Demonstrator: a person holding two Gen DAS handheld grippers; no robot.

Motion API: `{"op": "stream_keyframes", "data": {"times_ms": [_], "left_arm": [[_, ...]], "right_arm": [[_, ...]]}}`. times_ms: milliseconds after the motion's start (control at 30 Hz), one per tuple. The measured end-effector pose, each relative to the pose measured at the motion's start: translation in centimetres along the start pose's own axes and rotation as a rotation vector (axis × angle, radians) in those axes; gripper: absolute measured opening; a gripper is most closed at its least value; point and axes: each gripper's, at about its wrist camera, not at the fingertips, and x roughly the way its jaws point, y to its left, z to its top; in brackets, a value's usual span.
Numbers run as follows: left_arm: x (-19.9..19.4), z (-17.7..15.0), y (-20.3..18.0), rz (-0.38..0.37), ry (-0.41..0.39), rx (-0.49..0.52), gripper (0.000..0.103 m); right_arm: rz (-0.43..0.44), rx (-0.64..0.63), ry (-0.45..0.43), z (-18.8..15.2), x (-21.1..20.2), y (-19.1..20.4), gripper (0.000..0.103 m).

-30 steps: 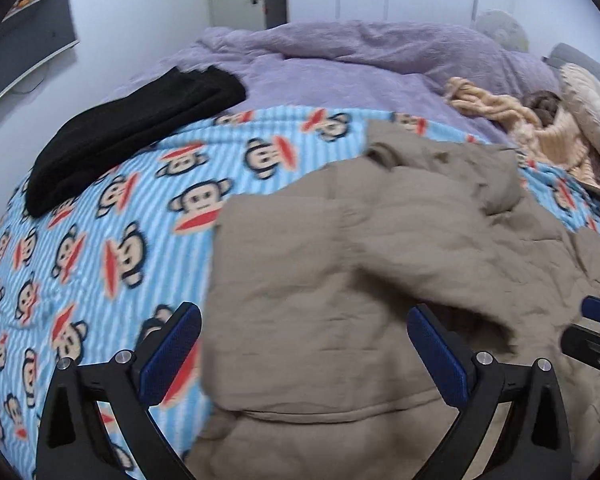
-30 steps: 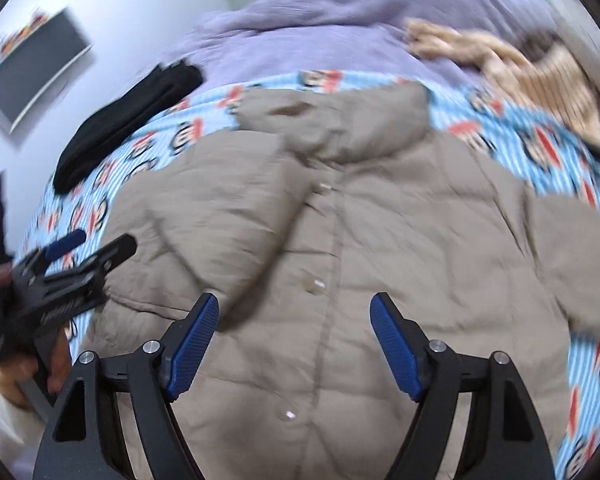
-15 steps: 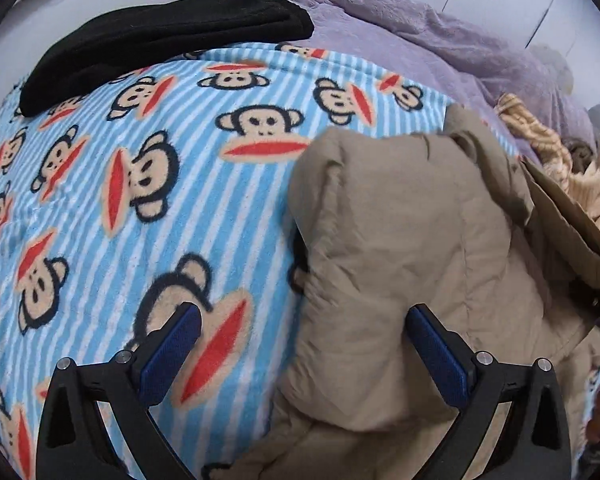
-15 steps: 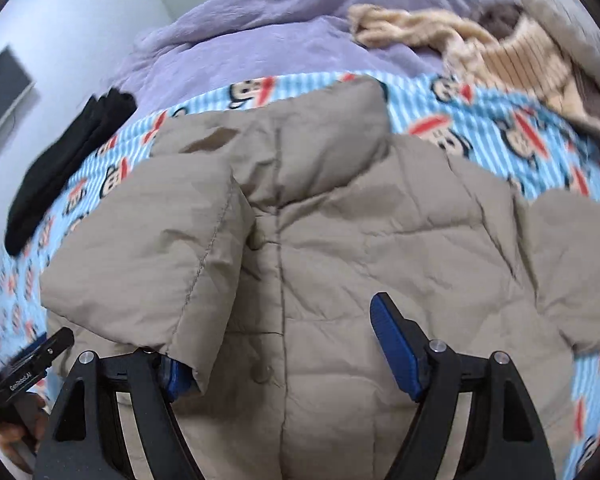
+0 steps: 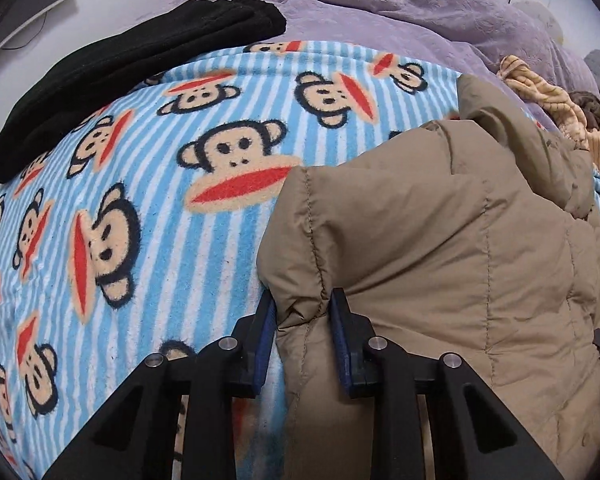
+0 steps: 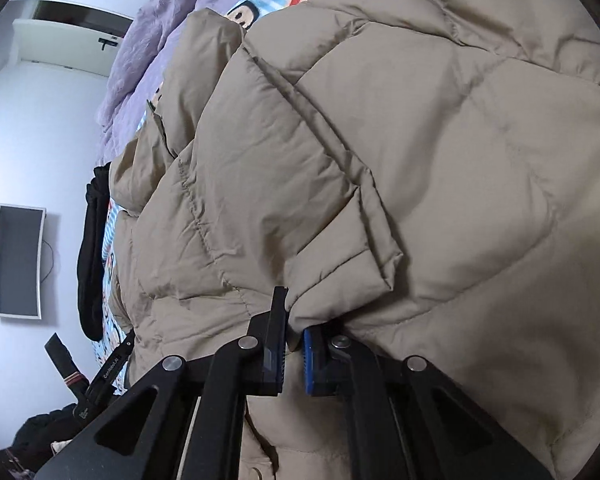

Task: Fold large clothes

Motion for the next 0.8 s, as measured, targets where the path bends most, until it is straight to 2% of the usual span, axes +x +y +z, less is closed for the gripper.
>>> {"op": "stream_keyframes", "data": {"times_ms": [33, 100, 233, 333, 433, 533, 667, 733, 800], "left_arm": [[-0.4, 0.1, 0.0, 0.034, -0.003, 0.005, 0.045], [-1.8, 0.3, 0.5, 0.11, -0.027, 0.004, 0.058], [-5.6, -0.9, 2.0, 0.054, -0.053, -0.014, 0.058], [-8.2, -3.7, 1.9, -0.001, -0.032, 0.059, 0.058], [-9.3, -7.0, 0.8, -0.054, 0.029, 0.136, 0.058], [-8.2, -8.5, -0.9, -0.02, 0.05, 0.183, 0.058], [-6.3, -7.0, 0.0, 0.059, 0.009, 0.048, 0.058], [-5.6, -6.7, 1.7, 0.035, 0.014, -0.032, 0.058], [-5.1, -7.2, 2.8, 0.021, 0.023, -0.06, 0.061]], "right_arm": [[-0.01, -0.008, 0.004, 0.1, -0.1, 0.3, 0.006], [-0.037, -0.049, 0.015, 0.5, -0.3, 0.9, 0.006], [-0.044, -0.071, 0.027, 0.4, -1.0, 0.6, 0.01], [-0.025, -0.027, 0.031, 0.6, -0.6, -0.3, 0.01], [-0.037, -0.041, 0.022, 0.4, -0.5, 0.0, 0.01], [-0.049, -0.064, 0.017, 0.1, -0.6, 0.3, 0.01], [-0.067, -0.074, 0.018, -0.1, -0.9, 0.9, 0.01], [-0.063, -0.078, 0.018, -0.3, -0.7, 1.4, 0.011], [-0.061, -0.079, 0.019, -0.5, -0.3, 1.7, 0.011]]}}
